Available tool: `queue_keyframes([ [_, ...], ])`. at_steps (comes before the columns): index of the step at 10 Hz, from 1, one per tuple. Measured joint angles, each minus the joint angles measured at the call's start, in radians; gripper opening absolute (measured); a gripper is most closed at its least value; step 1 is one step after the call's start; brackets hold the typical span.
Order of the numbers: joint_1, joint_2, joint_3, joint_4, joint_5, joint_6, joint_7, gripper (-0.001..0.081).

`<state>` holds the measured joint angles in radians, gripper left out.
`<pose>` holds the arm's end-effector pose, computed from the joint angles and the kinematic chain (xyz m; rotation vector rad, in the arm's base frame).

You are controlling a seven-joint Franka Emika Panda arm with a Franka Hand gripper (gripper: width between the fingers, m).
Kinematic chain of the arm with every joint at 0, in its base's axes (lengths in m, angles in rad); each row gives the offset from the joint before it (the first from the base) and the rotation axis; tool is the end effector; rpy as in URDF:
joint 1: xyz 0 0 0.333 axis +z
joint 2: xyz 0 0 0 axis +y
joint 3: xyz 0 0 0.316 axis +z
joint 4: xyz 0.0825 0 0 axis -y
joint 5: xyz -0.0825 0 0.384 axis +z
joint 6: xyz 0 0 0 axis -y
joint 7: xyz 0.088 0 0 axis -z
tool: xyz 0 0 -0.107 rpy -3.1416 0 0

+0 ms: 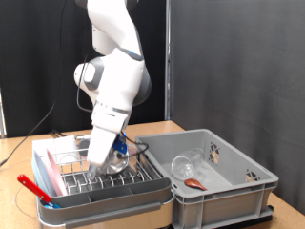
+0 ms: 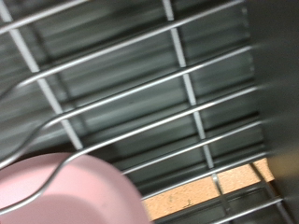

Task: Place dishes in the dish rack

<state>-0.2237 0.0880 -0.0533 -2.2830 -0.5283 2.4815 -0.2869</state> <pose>0.5157 -0.1445 0.3255 2.7175 0.5706 0.0072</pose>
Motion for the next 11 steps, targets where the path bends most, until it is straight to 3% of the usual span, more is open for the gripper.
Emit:
queue_keyframes([
  [3, 0.000, 0.125, 0.001, 0.123, 0.023, -0.002, -0.033, 0.0803],
  [5, 0.000, 0.179, 0.011, 0.182, 0.090, -0.029, -0.104, 0.0803],
  [8, 0.000, 0.162, 0.049, 0.208, 0.236, -0.190, -0.243, 0.0803],
  [11, 0.001, 0.073, 0.080, 0.184, 0.300, -0.383, -0.356, 0.0803],
])
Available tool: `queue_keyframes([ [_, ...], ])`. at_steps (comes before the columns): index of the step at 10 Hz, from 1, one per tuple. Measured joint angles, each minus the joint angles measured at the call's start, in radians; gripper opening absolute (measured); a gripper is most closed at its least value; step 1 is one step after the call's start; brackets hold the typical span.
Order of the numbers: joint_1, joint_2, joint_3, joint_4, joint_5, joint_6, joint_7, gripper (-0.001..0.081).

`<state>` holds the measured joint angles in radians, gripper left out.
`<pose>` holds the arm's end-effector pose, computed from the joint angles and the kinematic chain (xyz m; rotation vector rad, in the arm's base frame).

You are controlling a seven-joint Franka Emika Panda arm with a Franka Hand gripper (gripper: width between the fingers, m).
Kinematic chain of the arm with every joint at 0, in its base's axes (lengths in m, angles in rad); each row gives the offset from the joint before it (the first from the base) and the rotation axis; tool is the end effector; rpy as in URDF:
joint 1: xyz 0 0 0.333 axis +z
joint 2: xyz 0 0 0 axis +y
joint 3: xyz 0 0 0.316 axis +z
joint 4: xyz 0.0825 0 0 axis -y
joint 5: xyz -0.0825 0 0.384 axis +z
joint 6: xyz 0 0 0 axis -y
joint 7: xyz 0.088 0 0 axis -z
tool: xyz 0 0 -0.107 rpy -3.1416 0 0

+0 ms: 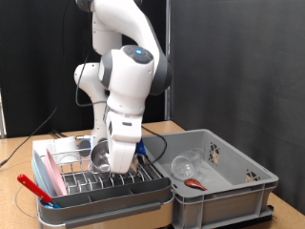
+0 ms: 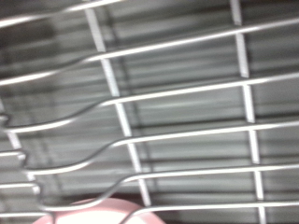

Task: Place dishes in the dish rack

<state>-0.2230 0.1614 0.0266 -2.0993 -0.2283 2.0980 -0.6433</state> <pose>0.5384 -0.1184 0.3320 2.8963 0.8614 -0.3373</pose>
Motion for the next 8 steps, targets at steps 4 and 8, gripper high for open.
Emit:
queue_keyframes([
  [4, 0.001, -0.142, 0.016, -0.115, 0.004, -0.114, -0.120, 0.0803],
  [8, 0.001, -0.313, 0.018, -0.271, 0.005, -0.114, -0.164, 0.0803],
])
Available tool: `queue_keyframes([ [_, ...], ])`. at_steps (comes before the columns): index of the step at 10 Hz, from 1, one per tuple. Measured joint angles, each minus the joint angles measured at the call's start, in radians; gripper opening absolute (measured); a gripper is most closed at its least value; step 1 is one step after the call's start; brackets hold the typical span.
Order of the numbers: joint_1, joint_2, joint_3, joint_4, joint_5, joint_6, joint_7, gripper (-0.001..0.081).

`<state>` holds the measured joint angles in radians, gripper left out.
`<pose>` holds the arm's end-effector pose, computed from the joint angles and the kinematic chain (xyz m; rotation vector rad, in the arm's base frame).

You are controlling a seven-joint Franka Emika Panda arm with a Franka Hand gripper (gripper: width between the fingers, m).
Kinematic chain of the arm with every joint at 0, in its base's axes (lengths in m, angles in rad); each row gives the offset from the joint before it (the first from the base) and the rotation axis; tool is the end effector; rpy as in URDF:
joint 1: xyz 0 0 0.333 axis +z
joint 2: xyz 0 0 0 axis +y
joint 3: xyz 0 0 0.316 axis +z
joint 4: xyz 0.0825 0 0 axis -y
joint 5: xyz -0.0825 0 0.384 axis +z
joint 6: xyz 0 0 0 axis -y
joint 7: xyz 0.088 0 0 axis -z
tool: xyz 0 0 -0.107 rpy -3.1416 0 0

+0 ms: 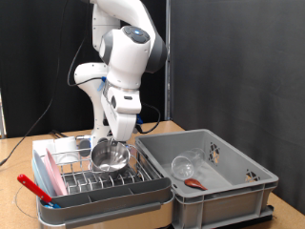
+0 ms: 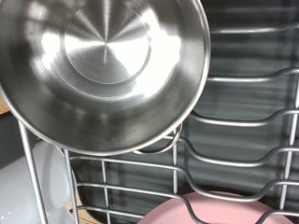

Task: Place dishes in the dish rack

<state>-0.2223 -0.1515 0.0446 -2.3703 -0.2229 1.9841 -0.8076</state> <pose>0.4419 -0.0934 0.3686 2.8351 1.1038 -0.4609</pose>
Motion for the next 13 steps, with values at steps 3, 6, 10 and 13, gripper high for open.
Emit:
queue_keyframes([
  [3, 0.005, 0.008, 0.002, -0.004, -0.002, -0.075, -0.147, 0.0803],
  [6, 0.023, -0.063, 0.010, -0.076, 0.002, -0.183, -0.340, 0.0803],
  [10, 0.028, -0.252, 0.021, -0.256, 0.002, -0.040, -0.300, 0.0803],
  [13, 0.026, -0.342, 0.006, -0.345, 0.119, 0.052, -0.186, 0.0803],
])
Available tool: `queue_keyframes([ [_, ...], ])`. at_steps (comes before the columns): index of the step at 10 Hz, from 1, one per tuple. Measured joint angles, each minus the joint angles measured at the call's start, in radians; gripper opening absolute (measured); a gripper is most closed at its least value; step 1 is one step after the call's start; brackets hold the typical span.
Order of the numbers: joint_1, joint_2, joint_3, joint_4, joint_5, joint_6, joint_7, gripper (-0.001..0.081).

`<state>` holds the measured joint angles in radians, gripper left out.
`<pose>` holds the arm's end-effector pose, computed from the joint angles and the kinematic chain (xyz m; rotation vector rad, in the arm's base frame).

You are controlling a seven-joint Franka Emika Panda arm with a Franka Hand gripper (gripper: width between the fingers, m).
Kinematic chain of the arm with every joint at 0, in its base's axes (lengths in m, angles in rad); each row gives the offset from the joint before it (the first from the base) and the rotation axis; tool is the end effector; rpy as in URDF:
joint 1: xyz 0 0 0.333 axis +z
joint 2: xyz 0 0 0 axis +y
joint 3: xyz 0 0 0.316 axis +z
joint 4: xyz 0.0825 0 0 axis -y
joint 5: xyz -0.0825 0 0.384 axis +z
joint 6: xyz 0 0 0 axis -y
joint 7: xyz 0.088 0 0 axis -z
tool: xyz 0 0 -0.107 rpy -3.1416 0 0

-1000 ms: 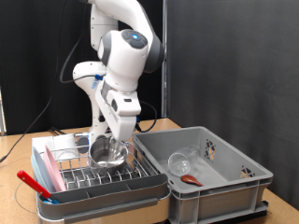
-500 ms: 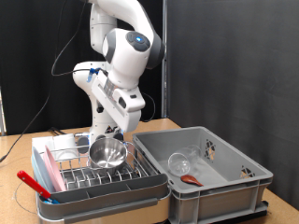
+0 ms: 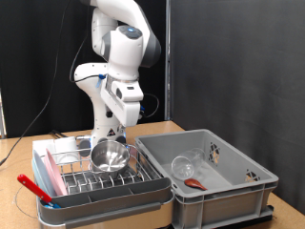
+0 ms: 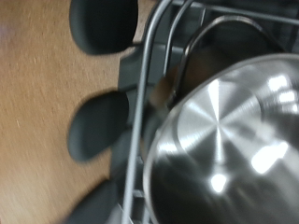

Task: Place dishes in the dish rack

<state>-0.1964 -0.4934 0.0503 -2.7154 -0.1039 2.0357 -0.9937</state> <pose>0.3405 -0.0574 0.3620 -2.8090 -1.3478 0.3411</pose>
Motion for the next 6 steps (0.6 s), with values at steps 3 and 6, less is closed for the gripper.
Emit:
queue_keyframes([
  [3, 0.000, -0.002, -0.009, -0.002, 0.023, 0.001, 0.000, 0.0803],
  [6, -0.011, -0.020, -0.016, -0.096, 0.025, 0.165, 0.021, 0.0803],
])
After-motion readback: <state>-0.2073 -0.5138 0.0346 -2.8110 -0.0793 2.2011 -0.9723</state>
